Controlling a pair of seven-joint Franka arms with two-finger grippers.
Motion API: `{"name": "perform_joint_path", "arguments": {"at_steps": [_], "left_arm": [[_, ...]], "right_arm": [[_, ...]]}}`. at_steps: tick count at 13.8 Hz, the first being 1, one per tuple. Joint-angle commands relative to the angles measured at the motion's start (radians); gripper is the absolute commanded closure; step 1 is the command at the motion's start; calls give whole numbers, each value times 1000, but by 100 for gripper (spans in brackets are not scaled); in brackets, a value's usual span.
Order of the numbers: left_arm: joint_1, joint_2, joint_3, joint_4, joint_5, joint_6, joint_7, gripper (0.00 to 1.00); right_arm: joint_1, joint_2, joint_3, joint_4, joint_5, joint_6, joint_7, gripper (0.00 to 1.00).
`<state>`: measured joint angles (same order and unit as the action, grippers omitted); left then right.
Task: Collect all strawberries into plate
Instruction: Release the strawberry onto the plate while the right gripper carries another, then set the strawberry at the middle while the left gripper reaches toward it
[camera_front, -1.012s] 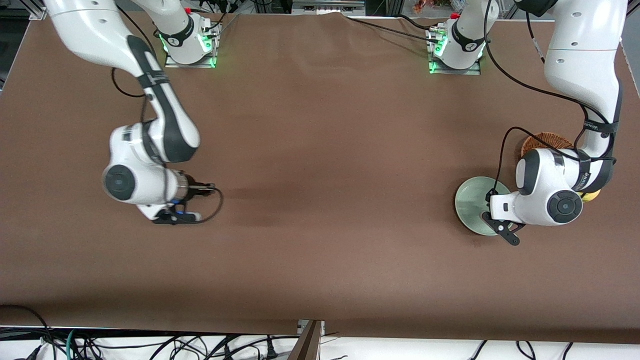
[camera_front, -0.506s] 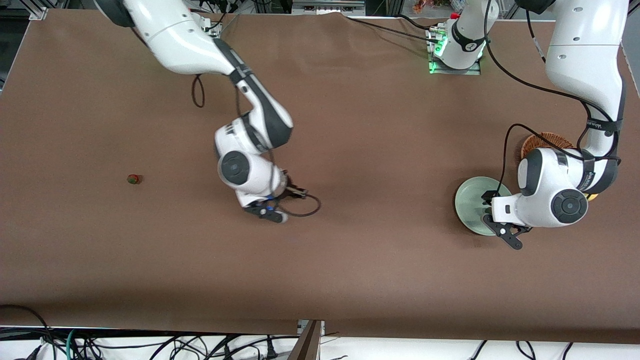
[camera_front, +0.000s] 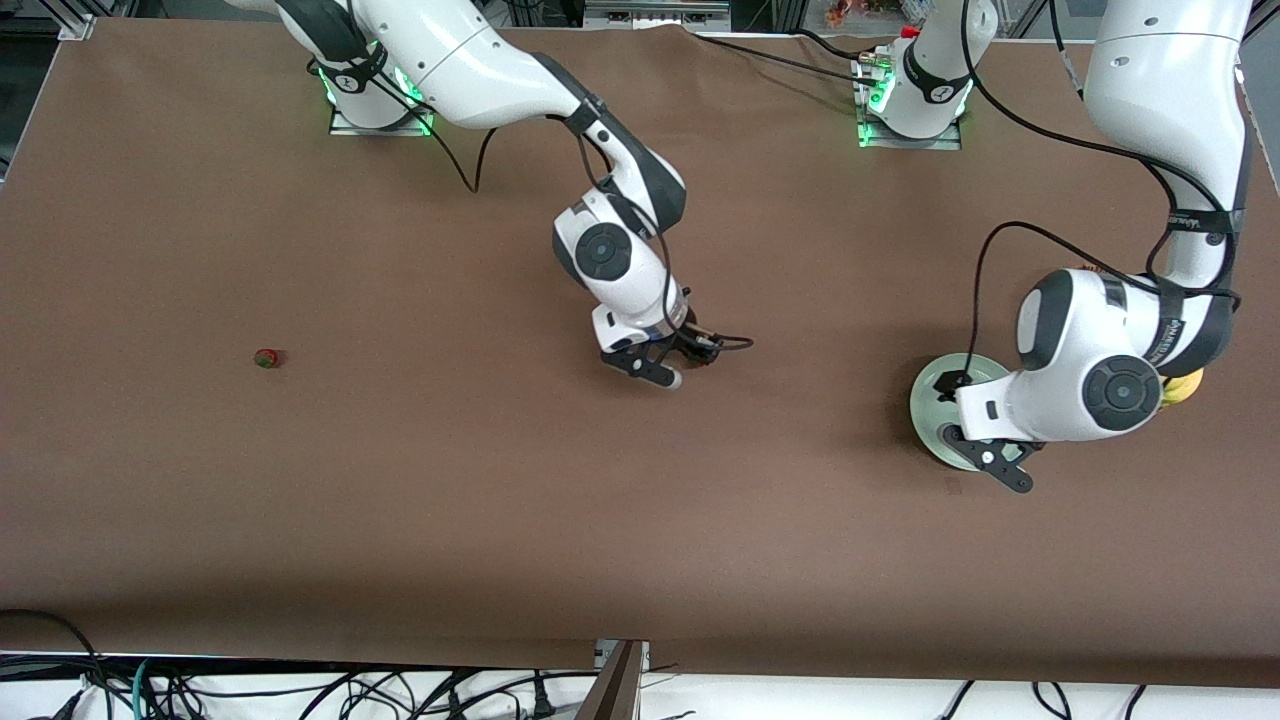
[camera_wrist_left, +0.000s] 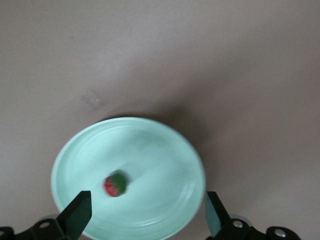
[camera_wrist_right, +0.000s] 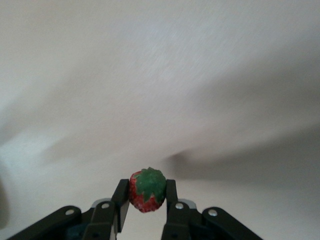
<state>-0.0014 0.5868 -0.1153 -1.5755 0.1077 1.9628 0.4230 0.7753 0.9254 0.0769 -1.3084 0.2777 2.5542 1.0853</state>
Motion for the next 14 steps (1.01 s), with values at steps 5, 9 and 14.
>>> {"name": "perform_joint_path", "arguments": {"at_steps": [5,9,14], "left_arm": [[-2,-15,-35,-31,-34,-15,-153,0],[-26,-13,-37,-35,-34,-15,-194,0],[-60,7,-122,-47,-36,14,-516,0]], "right_arm": [[38,43,-22,77,12,51,79,0],[-98,-46,-31,77,8,-134,-58,0],[-313,-135,-63,71,3,-564,-551,0]]}}
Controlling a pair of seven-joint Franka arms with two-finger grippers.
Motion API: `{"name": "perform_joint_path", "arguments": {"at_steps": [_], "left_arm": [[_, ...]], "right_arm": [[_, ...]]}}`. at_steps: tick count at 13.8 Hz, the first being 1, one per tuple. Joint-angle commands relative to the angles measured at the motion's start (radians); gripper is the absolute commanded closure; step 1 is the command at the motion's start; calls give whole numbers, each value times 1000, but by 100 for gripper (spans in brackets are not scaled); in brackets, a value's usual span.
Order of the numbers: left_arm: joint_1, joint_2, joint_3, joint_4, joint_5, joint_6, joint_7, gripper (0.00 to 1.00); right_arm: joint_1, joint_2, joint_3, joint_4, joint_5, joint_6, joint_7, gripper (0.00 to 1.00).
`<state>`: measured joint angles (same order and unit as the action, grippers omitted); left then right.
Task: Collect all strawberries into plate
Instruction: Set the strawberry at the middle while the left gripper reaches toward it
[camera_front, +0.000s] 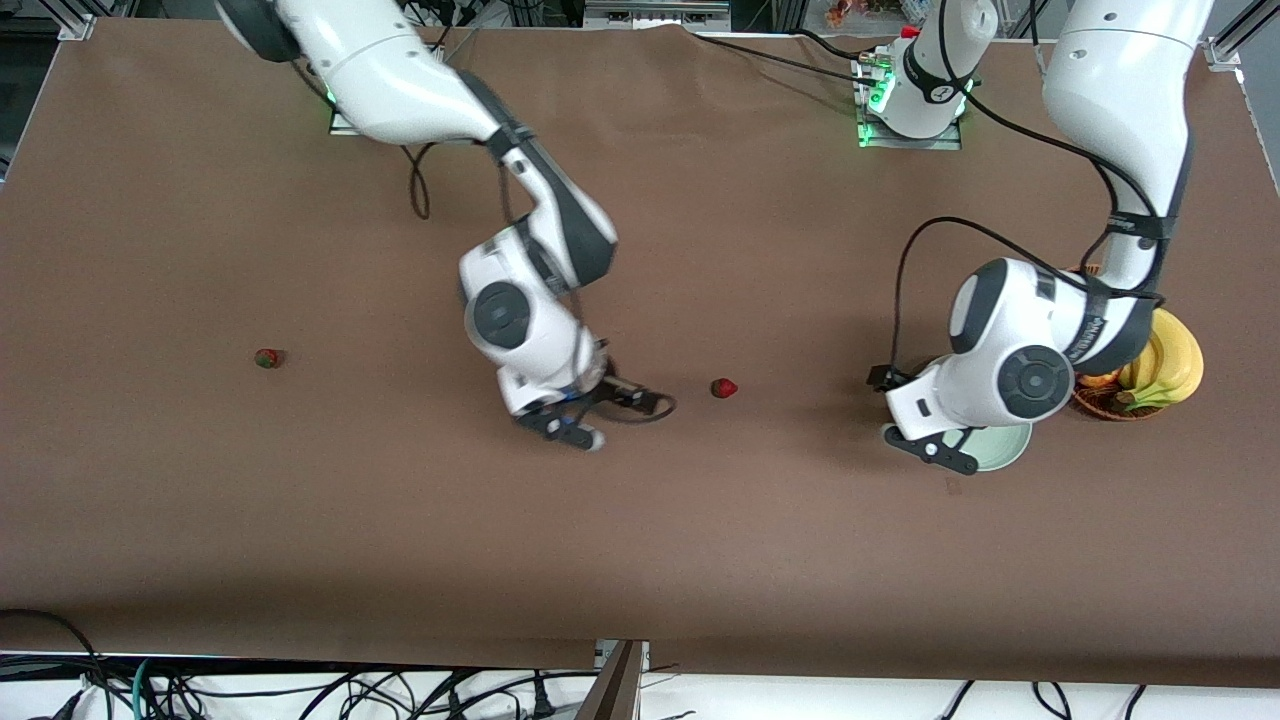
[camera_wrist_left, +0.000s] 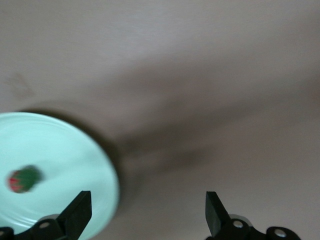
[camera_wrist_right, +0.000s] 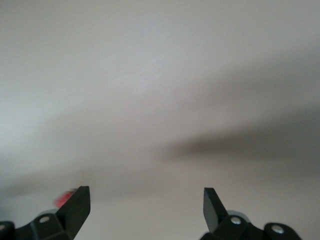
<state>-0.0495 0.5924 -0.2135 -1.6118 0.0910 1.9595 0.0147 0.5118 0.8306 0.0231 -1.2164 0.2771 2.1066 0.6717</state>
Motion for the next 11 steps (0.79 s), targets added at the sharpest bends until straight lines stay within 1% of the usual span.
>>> {"name": "perform_joint_path", "arguments": {"at_steps": [1,2,3,4,5,6,9,10,11], "left_arm": [[-18,6,-44,-11,-19,51,-172,0],[-29,18,-59,-8,-27,80,-249,0],[-41,24,-70,-5,-74,116,-331,0],[-70,27,-72,-5,-103,155,-398,0],[-102,39,-70,-7,-103,174,-464,0],[-127,50,-69,-8,-99,194,-540,0],[-206,95,-66,-10,-97,338,-744,0],[-233,108,-61,-10,-97,367,-798,0],[-248,119,-56,-10,-90,380,-827,0]], "right_arm": [[-62,-53,-52,-22,-4,-202,-209,0],[-62,-59,-111,-23,-36,-283,-293,0],[-62,-60,-159,-25,-83,-349,-392,0],[-62,-62,-201,-31,-117,-387,-488,0],[-62,-71,-248,-47,-121,-408,-579,0],[-62,-83,-293,-80,-121,-411,-672,0],[-72,-97,-426,-166,-113,-407,-920,0],[-73,-99,-458,-198,-113,-399,-963,0],[-81,-102,-475,-224,-111,-396,-992,0]]}}
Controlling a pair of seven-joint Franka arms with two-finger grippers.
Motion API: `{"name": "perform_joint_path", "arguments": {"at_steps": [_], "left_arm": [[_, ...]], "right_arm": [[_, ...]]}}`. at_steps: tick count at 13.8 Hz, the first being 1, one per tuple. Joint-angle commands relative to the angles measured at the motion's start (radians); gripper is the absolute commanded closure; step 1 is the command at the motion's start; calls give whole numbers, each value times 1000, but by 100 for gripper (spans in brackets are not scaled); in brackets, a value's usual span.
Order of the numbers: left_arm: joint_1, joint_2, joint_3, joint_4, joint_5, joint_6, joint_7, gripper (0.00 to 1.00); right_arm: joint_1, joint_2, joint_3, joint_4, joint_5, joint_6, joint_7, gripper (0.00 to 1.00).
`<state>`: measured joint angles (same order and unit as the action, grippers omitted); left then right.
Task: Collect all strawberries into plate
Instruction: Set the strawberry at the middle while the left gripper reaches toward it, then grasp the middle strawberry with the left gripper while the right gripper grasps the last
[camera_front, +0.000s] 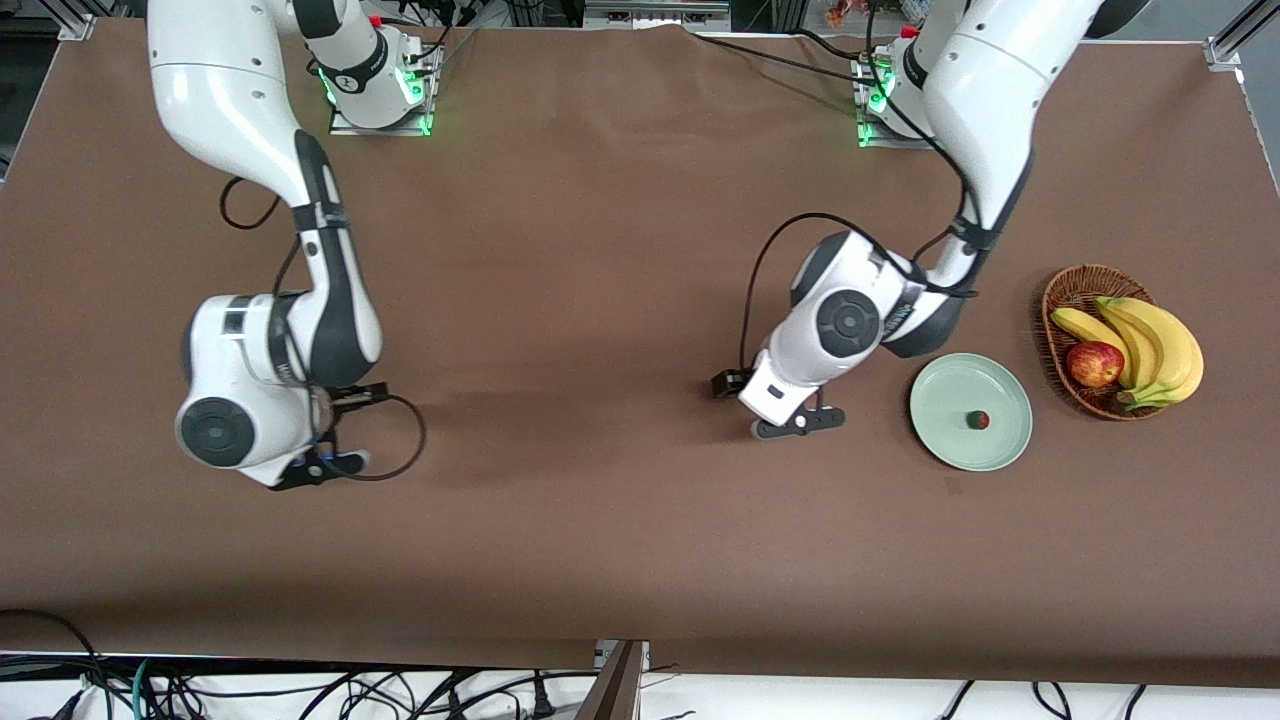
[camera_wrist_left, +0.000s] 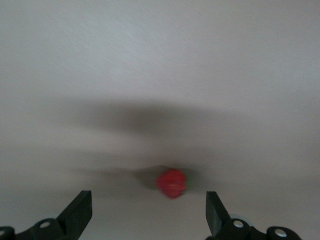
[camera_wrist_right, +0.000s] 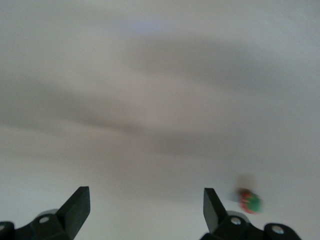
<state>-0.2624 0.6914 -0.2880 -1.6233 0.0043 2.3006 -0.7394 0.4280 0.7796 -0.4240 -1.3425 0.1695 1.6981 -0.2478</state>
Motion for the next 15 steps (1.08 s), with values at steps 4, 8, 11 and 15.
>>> {"name": "perform_joint_path", "arguments": {"at_steps": [4,8,11,15], "left_arm": [[-37,26,23,-1,83,43,-83,0],[-44,53,24,-1,88,71,-83,8],[-44,57,24,-1,115,71,-83,8],[-44,63,24,-1,118,74,-83,9]], "right_arm": [[-37,-63,-42,-190,-4,76,-146,0],[-83,-57,-44,-222,-7,126,-248,0],[-92,-52,-45,-222,-16,129,-257,0],[-149,-31,-42,-225,-10,190,-350,0]]}}
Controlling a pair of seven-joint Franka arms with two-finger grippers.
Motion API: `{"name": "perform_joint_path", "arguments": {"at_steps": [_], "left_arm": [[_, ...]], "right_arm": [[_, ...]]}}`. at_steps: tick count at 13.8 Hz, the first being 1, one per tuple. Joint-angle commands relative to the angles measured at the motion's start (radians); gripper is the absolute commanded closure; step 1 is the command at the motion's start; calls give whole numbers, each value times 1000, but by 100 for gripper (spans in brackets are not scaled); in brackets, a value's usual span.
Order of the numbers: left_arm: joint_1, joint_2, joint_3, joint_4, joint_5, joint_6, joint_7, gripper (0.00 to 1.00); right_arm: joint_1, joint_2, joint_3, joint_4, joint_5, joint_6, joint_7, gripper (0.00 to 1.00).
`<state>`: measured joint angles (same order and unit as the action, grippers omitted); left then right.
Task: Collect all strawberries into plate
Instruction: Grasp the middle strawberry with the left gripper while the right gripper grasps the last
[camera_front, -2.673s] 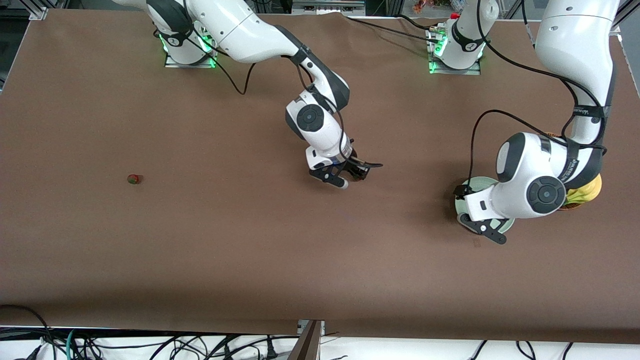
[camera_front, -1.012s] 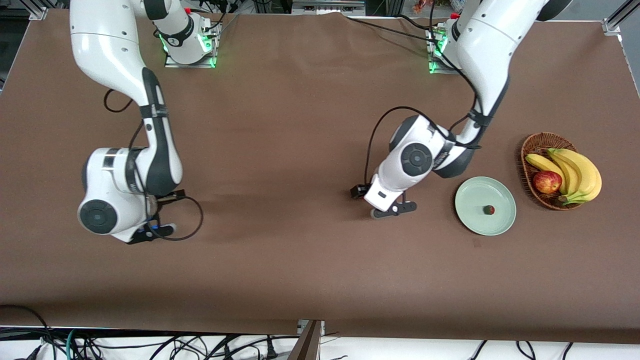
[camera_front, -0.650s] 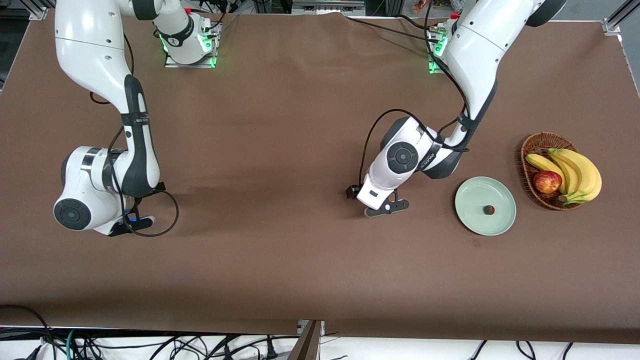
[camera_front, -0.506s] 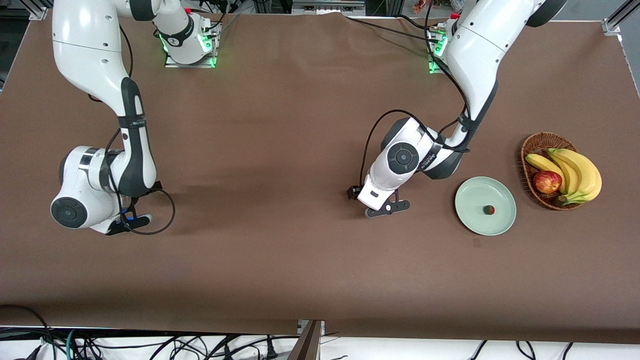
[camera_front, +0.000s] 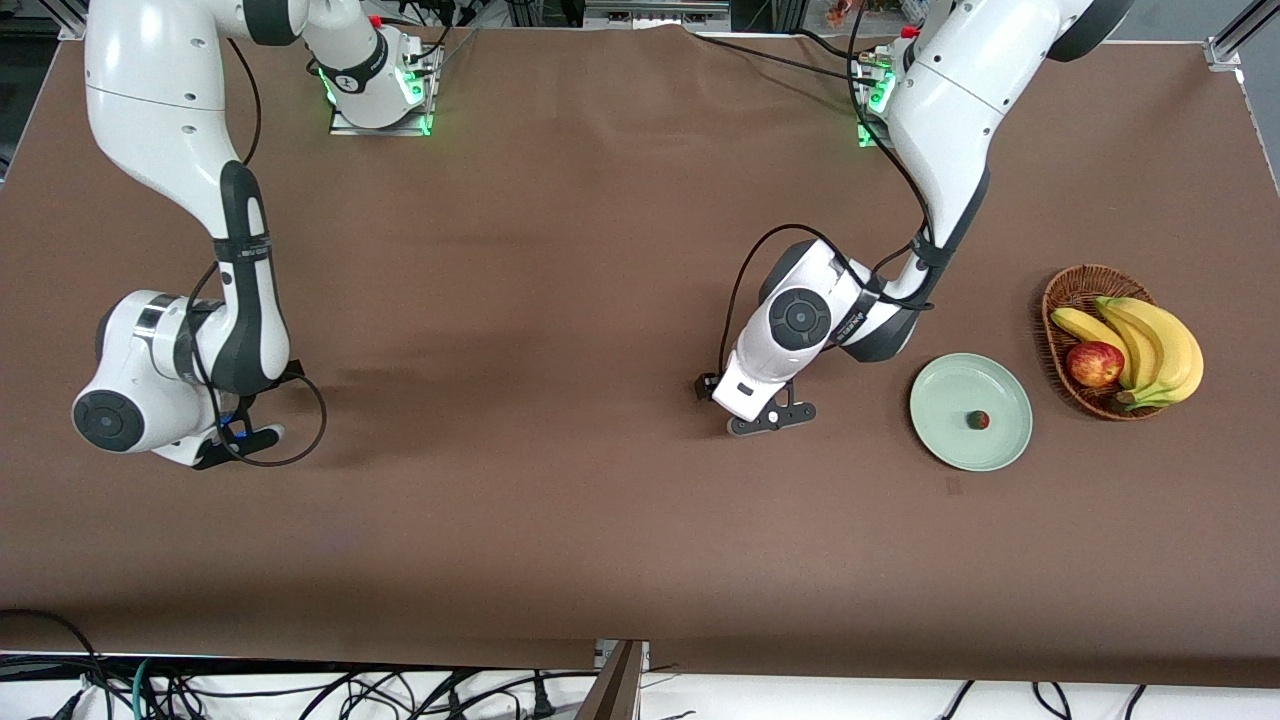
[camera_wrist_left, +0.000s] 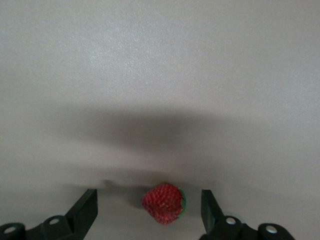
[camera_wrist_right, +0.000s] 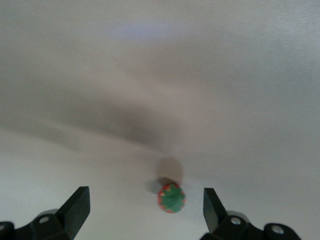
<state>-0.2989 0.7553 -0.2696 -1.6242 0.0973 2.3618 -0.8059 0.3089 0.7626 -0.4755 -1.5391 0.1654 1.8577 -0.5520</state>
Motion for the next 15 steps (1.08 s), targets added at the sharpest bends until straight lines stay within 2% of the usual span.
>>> {"name": "perform_joint_path", "arguments": {"at_steps": [1,4,6,8,11,13,15], "left_arm": [[-8,2,4,0,25,14,-16,9],[-9,9,6,-2,27,37,-16,12],[-9,12,6,-2,27,37,-16,38],[-11,13,6,-2,27,39,-18,57],[-25,16,6,-2,27,39,-39,68],[-25,19,6,-2,27,39,-41,83],[-22,18,6,-2,27,37,-41,88]], "right_arm": [[-36,-14,11,-38,-3,31,-48,0],[-36,-16,11,-81,-1,34,-52,0],[-36,-17,11,-107,-1,49,-55,0],[-40,-17,11,-122,0,58,-72,0],[-51,-19,11,-151,0,78,-89,0],[-51,-17,11,-159,0,81,-91,0],[-54,-16,12,-162,0,81,-92,1]]}}
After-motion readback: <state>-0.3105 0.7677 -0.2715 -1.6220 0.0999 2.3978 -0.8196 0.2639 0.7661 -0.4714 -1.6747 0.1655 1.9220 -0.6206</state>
